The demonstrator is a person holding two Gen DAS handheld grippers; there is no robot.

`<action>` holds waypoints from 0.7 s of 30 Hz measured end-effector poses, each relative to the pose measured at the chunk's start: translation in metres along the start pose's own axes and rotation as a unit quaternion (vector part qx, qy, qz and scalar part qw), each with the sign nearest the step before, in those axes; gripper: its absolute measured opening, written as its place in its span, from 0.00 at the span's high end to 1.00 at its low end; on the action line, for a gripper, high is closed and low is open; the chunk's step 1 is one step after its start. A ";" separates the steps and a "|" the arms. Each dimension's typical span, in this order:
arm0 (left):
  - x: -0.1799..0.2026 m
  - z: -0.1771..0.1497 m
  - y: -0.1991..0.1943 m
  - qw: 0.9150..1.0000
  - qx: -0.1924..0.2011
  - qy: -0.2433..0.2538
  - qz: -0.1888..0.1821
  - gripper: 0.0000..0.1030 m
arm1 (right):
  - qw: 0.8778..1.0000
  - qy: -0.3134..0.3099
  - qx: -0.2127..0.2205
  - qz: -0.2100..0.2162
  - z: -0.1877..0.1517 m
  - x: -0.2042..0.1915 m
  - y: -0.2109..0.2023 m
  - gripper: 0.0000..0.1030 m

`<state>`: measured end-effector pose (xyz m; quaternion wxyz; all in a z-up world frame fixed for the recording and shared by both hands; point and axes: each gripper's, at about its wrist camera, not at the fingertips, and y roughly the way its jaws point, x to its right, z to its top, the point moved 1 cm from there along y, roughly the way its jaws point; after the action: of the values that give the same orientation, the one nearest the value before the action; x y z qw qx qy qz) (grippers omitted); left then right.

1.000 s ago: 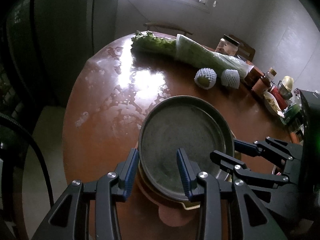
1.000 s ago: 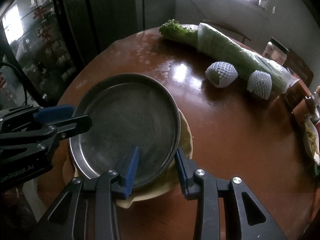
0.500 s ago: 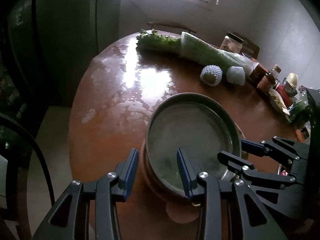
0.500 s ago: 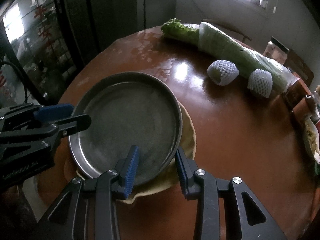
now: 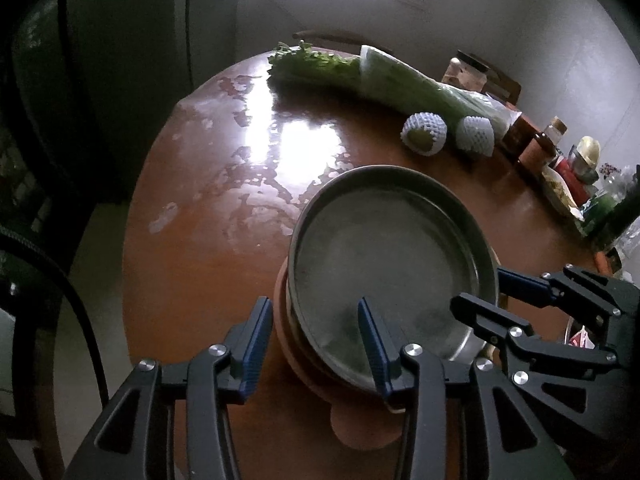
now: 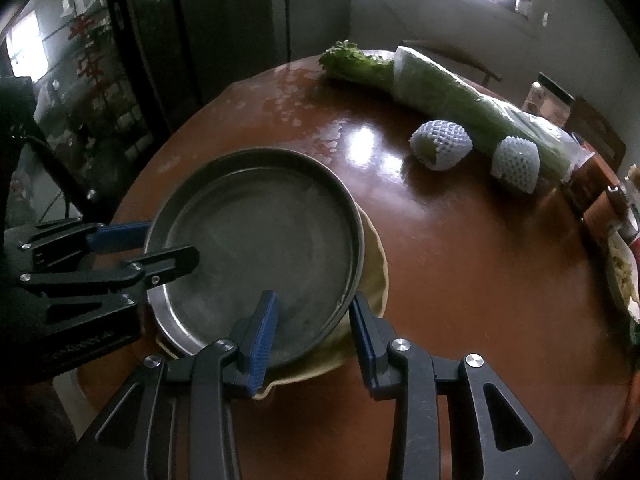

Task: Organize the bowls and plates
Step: 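Lower the steel plate onto the cream shell plate with the left tool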

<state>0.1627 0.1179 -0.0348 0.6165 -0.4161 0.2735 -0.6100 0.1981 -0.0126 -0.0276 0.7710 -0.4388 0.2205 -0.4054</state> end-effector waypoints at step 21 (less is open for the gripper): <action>0.052 0.002 0.013 0.999 -0.010 0.050 -0.009 0.57 | 0.999 0.042 0.000 -0.020 -0.021 0.038 -0.011 0.63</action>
<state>0.1767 0.0666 -0.0359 0.5926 -0.3934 0.3064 -0.6326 0.2001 -0.0573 -0.0284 0.7527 -0.4258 0.2437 -0.4390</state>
